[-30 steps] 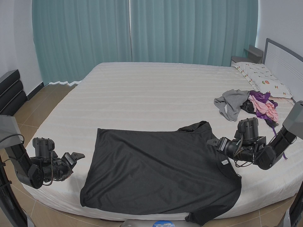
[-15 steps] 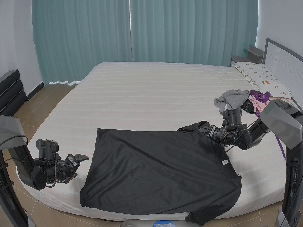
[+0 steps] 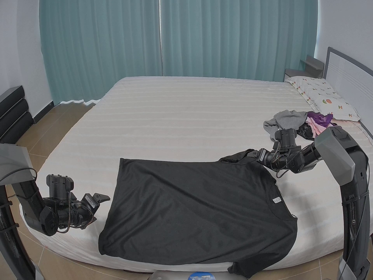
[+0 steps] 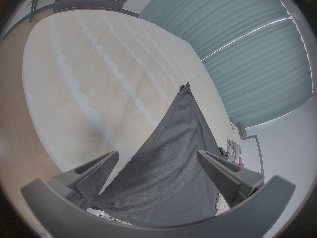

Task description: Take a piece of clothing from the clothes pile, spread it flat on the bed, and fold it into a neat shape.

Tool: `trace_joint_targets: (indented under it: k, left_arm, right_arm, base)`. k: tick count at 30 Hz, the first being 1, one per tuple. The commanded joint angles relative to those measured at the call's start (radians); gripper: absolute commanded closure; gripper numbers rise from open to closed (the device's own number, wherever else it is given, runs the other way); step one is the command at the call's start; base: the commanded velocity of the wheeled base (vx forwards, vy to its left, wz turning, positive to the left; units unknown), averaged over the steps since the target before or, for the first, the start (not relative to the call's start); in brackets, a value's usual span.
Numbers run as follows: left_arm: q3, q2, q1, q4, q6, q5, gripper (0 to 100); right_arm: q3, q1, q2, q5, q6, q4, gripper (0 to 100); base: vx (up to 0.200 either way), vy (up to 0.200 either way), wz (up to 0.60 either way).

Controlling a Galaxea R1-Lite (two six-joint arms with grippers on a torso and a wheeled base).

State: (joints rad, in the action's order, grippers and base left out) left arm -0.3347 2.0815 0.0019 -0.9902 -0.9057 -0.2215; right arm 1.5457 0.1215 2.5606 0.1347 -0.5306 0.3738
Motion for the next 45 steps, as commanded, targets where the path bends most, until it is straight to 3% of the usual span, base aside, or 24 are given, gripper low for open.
trace_joint_targets:
  k: [1, 7, 13, 25, 26, 35, 42, 45]
  left_arm:
    - [0.003, 0.005, 0.000, -0.001, -0.001, 0.001, 0]
    - [0.005, 0.005, 0.000, -0.001, -0.002, 0.001, 0]
    - [0.005, 0.006, -0.002, 0.001, -0.002, 0.001, 0]
    - [0.003, 0.006, -0.002, 0.001, -0.002, 0.001, 0]
    - [0.005, 0.006, -0.002, -0.001, -0.002, 0.001, 0]
    - [-0.044, 0.034, -0.002, 0.001, -0.004, -0.001, 0]
    - [-0.198, 0.088, -0.002, 0.021, -0.002, 0.008, 0]
    - [-0.337, 0.101, -0.002, 0.105, 0.004, 0.010, 0]
  right_arm:
    - [0.042, -0.014, 0.056, 0.008, -0.002, -0.004, 0]
    - [0.001, -0.045, 0.026, 0.023, -0.049, 0.005, 0]
    - [-0.093, -0.062, -0.027, 0.092, -0.061, 0.007, 0]
    - [-0.130, -0.062, -0.016, 0.108, -0.063, 0.007, 0]
    - [-0.128, -0.062, -0.016, 0.108, -0.065, 0.007, 100]
    - [-0.127, -0.091, -0.007, 0.106, -0.080, 0.005, 100]
    - [-0.133, -0.121, -0.033, 0.102, -0.083, 0.005, 100]
    - [-0.145, -0.132, -0.034, 0.098, -0.083, 0.004, 100]
  base:
    - [0.000, 0.000, 0.00]
    - [0.000, 0.000, 0.00]
    - [0.000, 0.000, 0.00]
    - [0.000, 0.000, 0.00]
    - [0.000, 0.000, 0.00]
    - [0.000, 0.000, 0.00]
    - [0.000, 0.000, 0.00]
    - [0.000, 0.000, 0.00]
